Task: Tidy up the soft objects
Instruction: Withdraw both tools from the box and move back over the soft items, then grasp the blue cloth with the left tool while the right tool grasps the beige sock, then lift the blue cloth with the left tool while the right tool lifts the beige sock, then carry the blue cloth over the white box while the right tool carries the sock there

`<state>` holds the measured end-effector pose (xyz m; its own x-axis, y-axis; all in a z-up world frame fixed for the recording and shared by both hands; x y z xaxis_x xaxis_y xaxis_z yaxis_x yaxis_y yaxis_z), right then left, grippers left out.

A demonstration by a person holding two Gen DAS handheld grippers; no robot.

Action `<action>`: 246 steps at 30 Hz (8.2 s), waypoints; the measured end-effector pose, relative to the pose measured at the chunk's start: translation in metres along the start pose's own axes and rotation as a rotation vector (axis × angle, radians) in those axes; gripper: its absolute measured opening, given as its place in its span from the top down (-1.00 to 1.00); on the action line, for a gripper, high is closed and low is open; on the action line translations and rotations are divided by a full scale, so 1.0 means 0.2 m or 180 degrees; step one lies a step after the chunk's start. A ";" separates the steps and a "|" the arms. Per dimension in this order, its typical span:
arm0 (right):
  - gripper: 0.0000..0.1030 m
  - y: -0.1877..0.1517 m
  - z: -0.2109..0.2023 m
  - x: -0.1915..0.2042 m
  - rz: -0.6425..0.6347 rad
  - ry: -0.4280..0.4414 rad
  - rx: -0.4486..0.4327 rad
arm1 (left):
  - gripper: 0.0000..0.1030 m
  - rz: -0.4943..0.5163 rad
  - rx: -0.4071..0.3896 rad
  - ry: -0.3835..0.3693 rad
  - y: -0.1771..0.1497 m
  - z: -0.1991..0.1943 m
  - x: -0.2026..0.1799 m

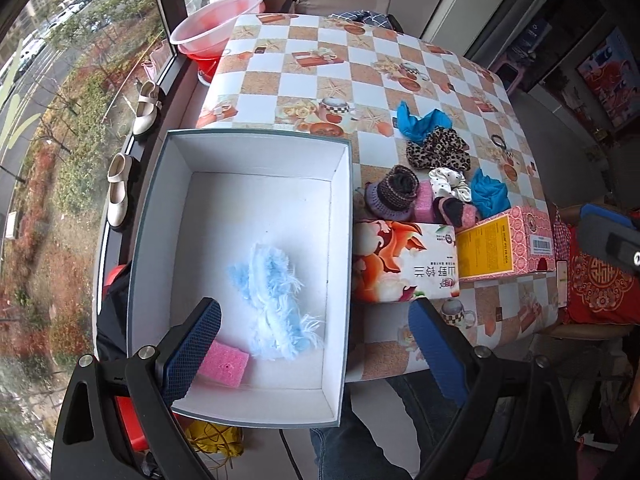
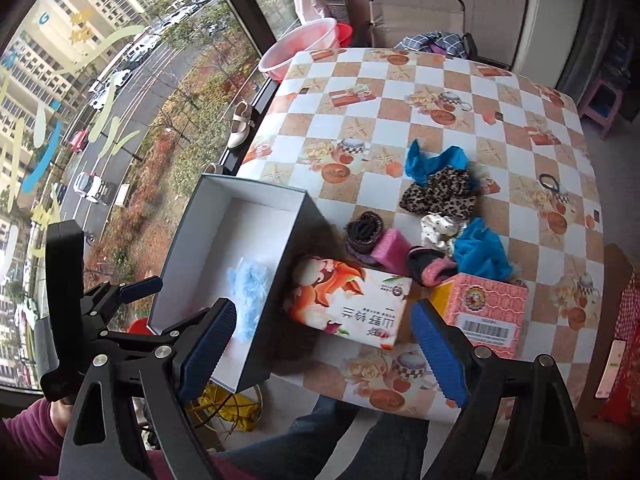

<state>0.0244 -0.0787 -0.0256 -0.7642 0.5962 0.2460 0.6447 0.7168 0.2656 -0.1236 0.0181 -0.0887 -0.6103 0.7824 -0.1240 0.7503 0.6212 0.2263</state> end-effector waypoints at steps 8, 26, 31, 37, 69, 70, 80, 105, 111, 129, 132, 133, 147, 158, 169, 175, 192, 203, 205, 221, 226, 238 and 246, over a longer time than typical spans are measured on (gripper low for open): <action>-0.75 0.15 -0.07 -0.51 0.0374 -0.0238 -0.0026 | -0.87 -0.0115 0.0060 -0.0054 0.14 0.04 -0.16; -0.75 0.22 0.54 -1.15 0.0582 -0.0316 0.0812 | -0.87 -0.0234 0.0295 0.0250 0.61 0.33 -0.37; -0.75 0.27 0.73 -1.11 0.0357 -0.0241 0.1023 | -0.87 -0.0101 0.0378 0.0368 0.74 0.46 -0.45; -0.75 0.25 0.94 -1.06 0.0059 -0.0061 0.1444 | -0.87 0.0120 0.0487 0.0531 0.93 0.67 -0.50; -0.91 0.33 0.72 -1.69 0.0731 -0.0709 0.0734 | -0.87 -0.0286 0.0454 0.1196 1.29 1.01 -0.17; -0.91 0.33 0.68 -1.72 0.0802 -0.0640 0.0669 | -0.88 -0.0323 0.0438 0.1114 1.29 1.00 -0.18; -0.91 0.36 0.75 -1.47 0.0528 -0.0134 0.0677 | -0.88 -0.0082 0.0543 0.0956 1.37 1.18 -0.43; -0.91 0.07 0.95 -1.36 0.0421 -0.0003 0.1160 | -0.88 0.0083 0.0578 0.0749 1.44 1.30 -0.53; -0.94 0.00 1.02 -1.34 0.0295 -0.0351 0.1170 | -0.88 0.0141 0.0690 0.0768 1.46 1.40 -0.60; 0.47 -0.01 0.85 -1.44 0.0626 -0.0181 0.0946 | 0.24 0.0408 0.0415 0.0116 1.47 1.26 -0.74; 0.47 0.01 0.76 -1.47 0.0753 -0.0121 0.0803 | 0.24 0.0451 0.0249 0.0089 1.48 1.14 -0.78; 0.47 0.02 0.72 -1.50 0.0794 -0.0105 0.0771 | 0.24 0.0482 0.0204 0.0078 1.48 1.10 -0.79; 0.46 0.02 0.39 -1.50 0.1056 -0.0077 0.0371 | 0.23 0.0799 -0.0089 -0.0091 1.18 0.69 -0.89; 0.46 0.14 0.11 -1.14 0.0767 0.0042 -0.0046 | 0.23 0.0900 -0.0207 -0.0104 0.82 0.36 -0.82; 0.46 -0.03 -0.08 -0.74 0.0548 0.0098 -0.0112 | 0.23 0.1100 -0.0233 -0.0118 0.39 0.12 -0.73; 0.46 -0.15 -0.08 -0.54 0.0454 0.0145 -0.0067 | 0.23 0.1076 -0.0168 -0.0233 0.19 0.05 -0.65; 0.46 -0.27 0.08 0.01 -0.0164 0.0316 0.0212 | 0.23 0.0498 -0.0333 -0.0072 -0.09 -0.12 -0.22; 0.46 -0.24 0.14 0.28 -0.0688 0.0400 0.0322 | 0.23 0.0033 -0.0467 0.0072 -0.16 -0.20 0.01; 0.46 -0.24 0.16 0.32 -0.0765 0.0416 0.0349 | 0.23 -0.0043 -0.0478 0.0094 -0.17 -0.21 0.05; 0.46 -0.21 0.22 0.44 -0.0891 0.0647 0.0418 | 0.23 -0.0205 -0.0388 0.0302 -0.21 -0.23 0.16; 0.46 -0.19 0.24 0.46 -0.0882 0.0745 0.0429 | 0.23 -0.0218 -0.0334 0.0389 -0.20 -0.23 0.18; 0.46 -0.07 0.29 0.50 -0.0779 0.1272 0.0292 | 0.23 -0.0434 0.0091 0.0721 -0.18 -0.20 0.25; 0.46 -0.05 0.30 0.45 -0.0765 0.1500 0.0287 | 0.23 -0.0479 0.0319 0.0819 -0.13 -0.15 0.20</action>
<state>-0.0521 -0.0100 -0.0611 -0.7858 0.1993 0.5855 0.4325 0.8538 0.2898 -0.1755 0.0326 -0.0708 -0.7511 0.6522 0.1027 0.6602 0.7405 0.1259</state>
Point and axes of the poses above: each gripper's, at about its wrist camera, not at the fingertips, and z roughly the way its jaws point, x to its left, y to its top, the point moved 6 cm from there along z, roughly the way its jaws point, and after that the axes turned 3 degrees about z, right-handed, at the moved point
